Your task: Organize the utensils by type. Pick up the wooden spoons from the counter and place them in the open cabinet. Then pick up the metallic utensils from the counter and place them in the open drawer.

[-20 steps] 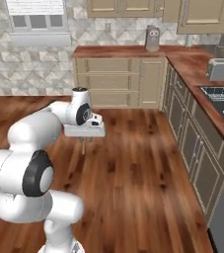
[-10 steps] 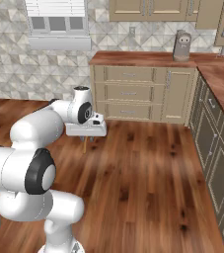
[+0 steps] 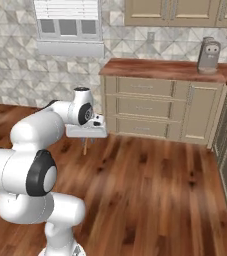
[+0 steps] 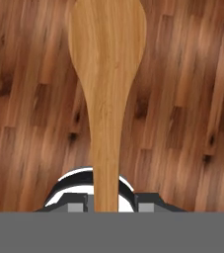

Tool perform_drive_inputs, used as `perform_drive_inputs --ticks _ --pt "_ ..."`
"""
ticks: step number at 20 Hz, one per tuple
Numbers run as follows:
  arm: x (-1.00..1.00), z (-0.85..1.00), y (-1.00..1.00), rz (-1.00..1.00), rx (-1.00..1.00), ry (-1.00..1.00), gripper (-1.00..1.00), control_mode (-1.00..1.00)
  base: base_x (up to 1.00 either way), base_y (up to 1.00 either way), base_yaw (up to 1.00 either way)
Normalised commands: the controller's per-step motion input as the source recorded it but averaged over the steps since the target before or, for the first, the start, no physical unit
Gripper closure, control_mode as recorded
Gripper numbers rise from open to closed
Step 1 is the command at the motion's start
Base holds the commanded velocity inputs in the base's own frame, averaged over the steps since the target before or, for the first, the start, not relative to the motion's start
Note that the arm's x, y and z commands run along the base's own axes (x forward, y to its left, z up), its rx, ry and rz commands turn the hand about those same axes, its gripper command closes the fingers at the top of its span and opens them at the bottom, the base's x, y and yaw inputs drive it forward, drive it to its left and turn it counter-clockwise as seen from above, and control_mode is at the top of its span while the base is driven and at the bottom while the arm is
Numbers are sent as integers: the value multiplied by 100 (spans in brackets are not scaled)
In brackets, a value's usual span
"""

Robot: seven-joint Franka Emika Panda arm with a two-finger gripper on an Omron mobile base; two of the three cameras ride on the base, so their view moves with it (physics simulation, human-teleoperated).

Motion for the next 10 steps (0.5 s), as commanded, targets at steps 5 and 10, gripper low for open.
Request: perform_drive_inputs --ticks 5,10 --pt "0 0 0 0 0 0 100 100 100 -7 19" --pt "0 0 0 0 0 0 100 100 100 -7 5"
